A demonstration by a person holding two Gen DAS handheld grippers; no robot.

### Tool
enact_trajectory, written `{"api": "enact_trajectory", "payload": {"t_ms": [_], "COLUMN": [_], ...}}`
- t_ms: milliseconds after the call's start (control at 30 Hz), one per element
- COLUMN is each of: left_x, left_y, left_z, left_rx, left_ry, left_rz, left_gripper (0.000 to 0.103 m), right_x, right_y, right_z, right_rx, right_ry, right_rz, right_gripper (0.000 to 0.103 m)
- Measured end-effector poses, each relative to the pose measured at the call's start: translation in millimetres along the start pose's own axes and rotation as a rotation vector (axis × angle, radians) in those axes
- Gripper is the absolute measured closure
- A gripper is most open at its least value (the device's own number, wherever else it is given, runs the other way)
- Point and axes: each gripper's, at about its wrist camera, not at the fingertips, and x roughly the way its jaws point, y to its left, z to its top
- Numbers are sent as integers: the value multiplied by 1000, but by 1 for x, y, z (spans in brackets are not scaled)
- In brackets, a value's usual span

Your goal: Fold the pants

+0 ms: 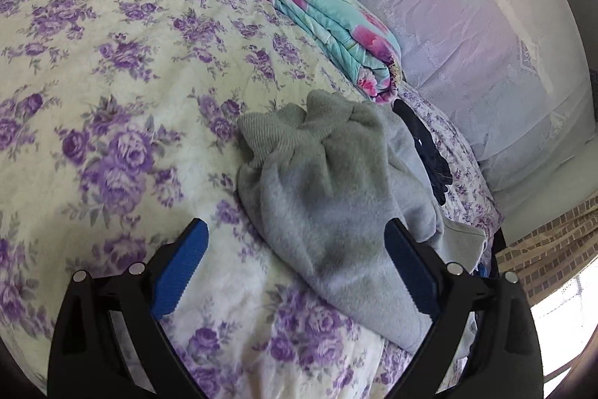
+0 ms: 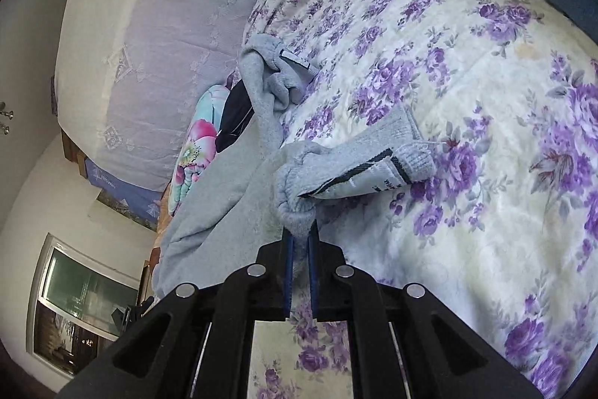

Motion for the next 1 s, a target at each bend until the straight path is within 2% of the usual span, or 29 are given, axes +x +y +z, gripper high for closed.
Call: {"api": "enact_trajectory", "payload": {"t_ms": [133,267,300,333,433,500,733,833,900,967,1000], "left_x": [11,29,33,38,45,38,-27,-35,-26,-13,-12], "left_y": [2,-1,-3,-6,-3,-1,-39,-47,-37,-17,-8], "left_z": [-4,6,9,10,10,10,17,9,-3,-16,-20], "left_rx": [-3,-34,-39,-50,-106,-125,-37,1,13,-8,-26], "left_ry": [25,25,25,31,39,18,-52,-6,52,102,102], "left_rz": [5,-40,-43,-63,-113,-130,-180,-156,-89,20,50], "left_gripper": [10,11,19,45,83,89,91,91,89,78,58], "right_x": [-1,-1,-1,-1,-2,-3,-28,-37,-36,-31,-33], "right_y": [-11,-15,-14,-14,-12,-9,9,-5,-20,-30,-30], "right_z": [-5,-8,-9,-8,-7,-5,6,3,-4,-12,-13], "right_rx": [32,46,47,47,40,34,-36,-15,8,16,11], "right_ry": [6,6,6,7,5,3,-32,-17,18,80,87], "right_rz": [19,28,28,26,25,28,34,-2,-30,-69,-68], "right_gripper": [96,96,96,96,96,96,96,96,96,92,91]}}
